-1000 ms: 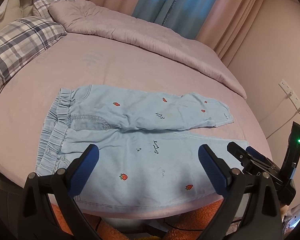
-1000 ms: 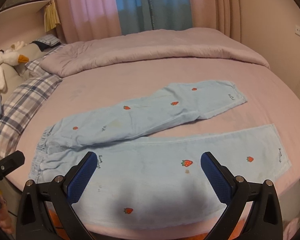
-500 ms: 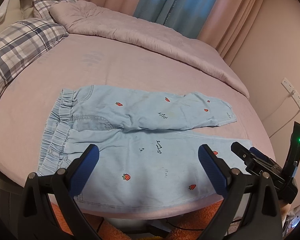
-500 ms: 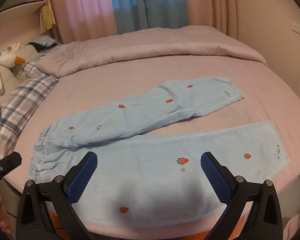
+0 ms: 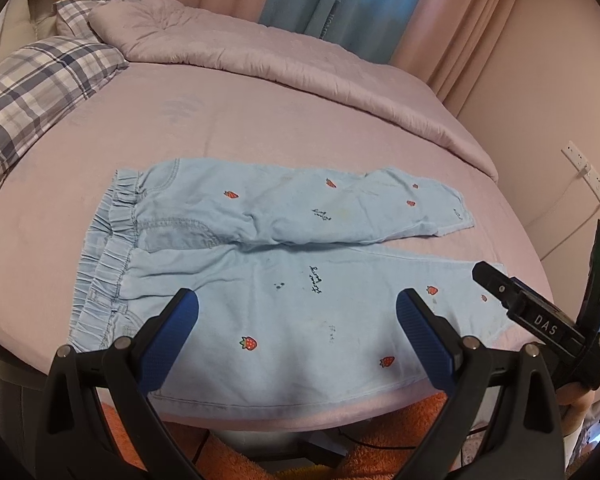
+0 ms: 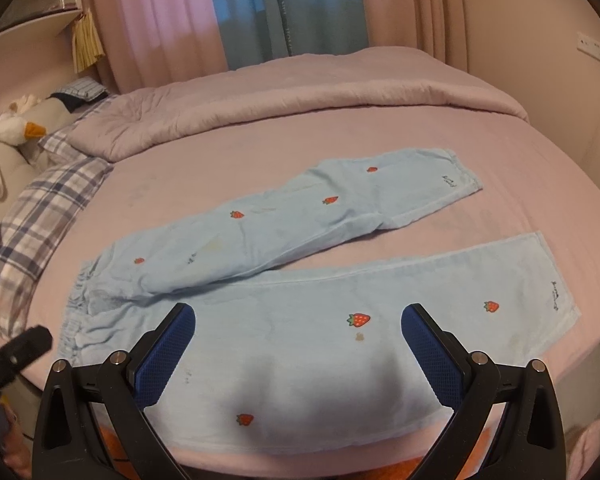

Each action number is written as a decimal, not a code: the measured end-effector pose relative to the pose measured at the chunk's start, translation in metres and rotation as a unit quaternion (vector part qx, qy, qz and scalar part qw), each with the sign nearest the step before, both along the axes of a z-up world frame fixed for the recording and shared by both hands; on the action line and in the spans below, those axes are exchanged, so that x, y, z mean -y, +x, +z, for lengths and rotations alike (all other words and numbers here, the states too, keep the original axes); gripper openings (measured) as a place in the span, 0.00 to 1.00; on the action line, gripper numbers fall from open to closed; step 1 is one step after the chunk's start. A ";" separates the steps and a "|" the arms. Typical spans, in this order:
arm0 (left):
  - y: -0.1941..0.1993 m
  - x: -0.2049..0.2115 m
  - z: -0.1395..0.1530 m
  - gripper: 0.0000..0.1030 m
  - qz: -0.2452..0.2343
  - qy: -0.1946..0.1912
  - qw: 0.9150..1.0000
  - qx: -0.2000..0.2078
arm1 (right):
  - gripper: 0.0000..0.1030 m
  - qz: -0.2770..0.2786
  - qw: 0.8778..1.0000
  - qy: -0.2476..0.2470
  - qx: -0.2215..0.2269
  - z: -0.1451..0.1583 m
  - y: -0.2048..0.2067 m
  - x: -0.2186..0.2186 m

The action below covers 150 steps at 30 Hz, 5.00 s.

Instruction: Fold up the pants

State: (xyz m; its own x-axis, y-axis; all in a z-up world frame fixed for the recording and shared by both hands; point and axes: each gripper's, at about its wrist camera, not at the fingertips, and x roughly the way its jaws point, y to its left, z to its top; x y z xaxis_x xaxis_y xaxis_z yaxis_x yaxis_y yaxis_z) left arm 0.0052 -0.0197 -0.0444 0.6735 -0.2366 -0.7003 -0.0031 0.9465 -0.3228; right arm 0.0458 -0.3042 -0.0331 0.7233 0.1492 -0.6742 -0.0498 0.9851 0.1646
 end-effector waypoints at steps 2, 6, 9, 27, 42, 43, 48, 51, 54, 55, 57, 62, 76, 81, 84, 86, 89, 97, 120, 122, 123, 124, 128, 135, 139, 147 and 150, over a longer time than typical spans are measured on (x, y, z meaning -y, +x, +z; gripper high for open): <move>0.001 0.001 -0.001 0.96 -0.001 0.001 1.000 -0.002 | 1.00 -0.003 1.000 0.000 0.000 0.000 -0.001 0.001; 0.003 0.004 -0.002 0.96 -0.004 0.005 1.000 -0.005 | 1.00 -0.005 1.000 0.004 -0.005 -0.001 0.000 0.003; 0.005 0.007 -0.004 0.96 -0.007 0.006 1.000 -0.010 | 1.00 -0.011 1.000 0.007 -0.013 -0.004 0.001 0.007; 0.015 0.021 -0.015 0.94 -0.020 0.026 0.999 -0.036 | 1.00 -0.037 0.999 0.011 -0.030 -0.012 0.000 0.025; 0.016 0.021 -0.018 0.93 -0.012 0.037 0.999 -0.038 | 1.00 -0.065 0.997 0.028 -0.042 -0.016 -0.001 0.048; 0.016 0.020 -0.019 0.93 -0.010 0.036 0.999 -0.038 | 1.00 -0.067 0.996 0.026 -0.043 -0.017 -0.001 0.049; 0.018 -0.008 -0.023 0.93 0.033 0.038 0.998 -0.037 | 1.00 -0.087 0.994 0.036 -0.049 -0.019 0.001 0.067; 0.017 -0.048 -0.030 0.93 0.096 0.058 0.993 -0.042 | 1.00 -0.127 0.989 0.051 -0.055 -0.023 0.001 0.099; 0.010 -0.095 -0.045 0.92 0.170 0.071 0.981 -0.065 | 0.97 -0.201 0.976 0.051 -0.067 -0.031 -0.002 0.148; 0.008 -0.105 -0.051 0.92 0.182 0.068 0.978 -0.072 | 0.93 -0.221 0.972 0.049 -0.069 -0.034 -0.004 0.162; 0.002 -0.129 -0.068 0.90 0.203 0.046 0.973 -0.101 | 0.89 -0.268 0.959 0.047 -0.083 -0.044 -0.009 0.195; -0.006 -0.153 -0.102 0.85 0.235 0.005 0.961 -0.147 | 0.83 -0.333 0.933 0.076 -0.112 -0.070 -0.017 0.253; 0.018 -0.152 -0.097 0.17 0.209 -0.078 0.969 -0.110 | 0.11 -0.312 0.936 0.105 -0.123 -0.086 0.030 0.272; 0.014 -0.161 -0.043 0.05 0.223 -0.056 0.973 -0.027 | 0.09 -0.269 0.958 0.090 -0.043 -0.030 0.052 0.260; 0.003 -0.170 -0.041 0.00 0.261 0.026 0.964 -0.030 | 0.09 -0.261 0.960 0.100 0.034 0.014 0.038 0.259; -0.002 -0.184 -0.063 0.00 0.254 -0.032 0.964 -0.069 | 0.09 -0.274 0.956 0.094 0.044 0.015 0.028 0.263; -0.005 -0.188 -0.094 0.00 0.241 -0.082 0.960 -0.116 | 0.09 -0.295 0.950 0.097 -0.012 -0.022 0.018 0.275; -0.002 -0.172 -0.089 0.29 0.236 -0.053 0.962 -0.127 | 0.09 -0.324 0.936 0.083 -0.107 -0.088 0.027 0.284; -0.022 -0.157 -0.097 0.23 0.232 -0.164 0.955 -0.081 | 0.09 -0.321 0.938 0.044 -0.122 -0.089 0.026 0.277; -0.021 -0.157 -0.072 0.23 0.222 -0.143 0.963 -0.054 | 0.09 -0.320 0.939 0.044 -0.116 -0.084 0.024 0.277; -0.020 -0.160 -0.067 0.23 0.221 -0.146 0.963 -0.048 | 0.09 -0.318 0.940 0.046 -0.112 -0.082 0.023 0.276; -0.017 -0.165 -0.064 0.23 0.222 -0.148 0.963 -0.048 | 0.09 -0.313 0.943 0.048 -0.104 -0.077 0.020 0.275; -0.006 -0.172 -0.090 0.23 0.241 -0.114 0.958 -0.104 | 0.09 -0.304 0.945 0.051 -0.113 -0.080 0.016 0.271; -0.004 -0.165 -0.113 0.27 0.242 -0.069 0.956 -0.149 | 0.09 -0.311 0.940 0.053 -0.127 -0.096 0.014 0.271; -0.001 -0.162 -0.109 0.31 0.237 -0.053 0.957 -0.156 | 0.08 -0.315 0.939 0.038 -0.132 -0.095 0.018 0.268; -0.001 -0.160 -0.069 0.78 0.252 0.004 0.960 -0.119 | 0.26 -0.323 0.936 0.001 -0.141 -0.087 0.016 0.265; -0.001 -0.154 -0.052 0.83 0.239 -0.012 0.967 -0.087 | 0.52 -0.335 0.932 -0.044 -0.133 -0.076 0.012 0.259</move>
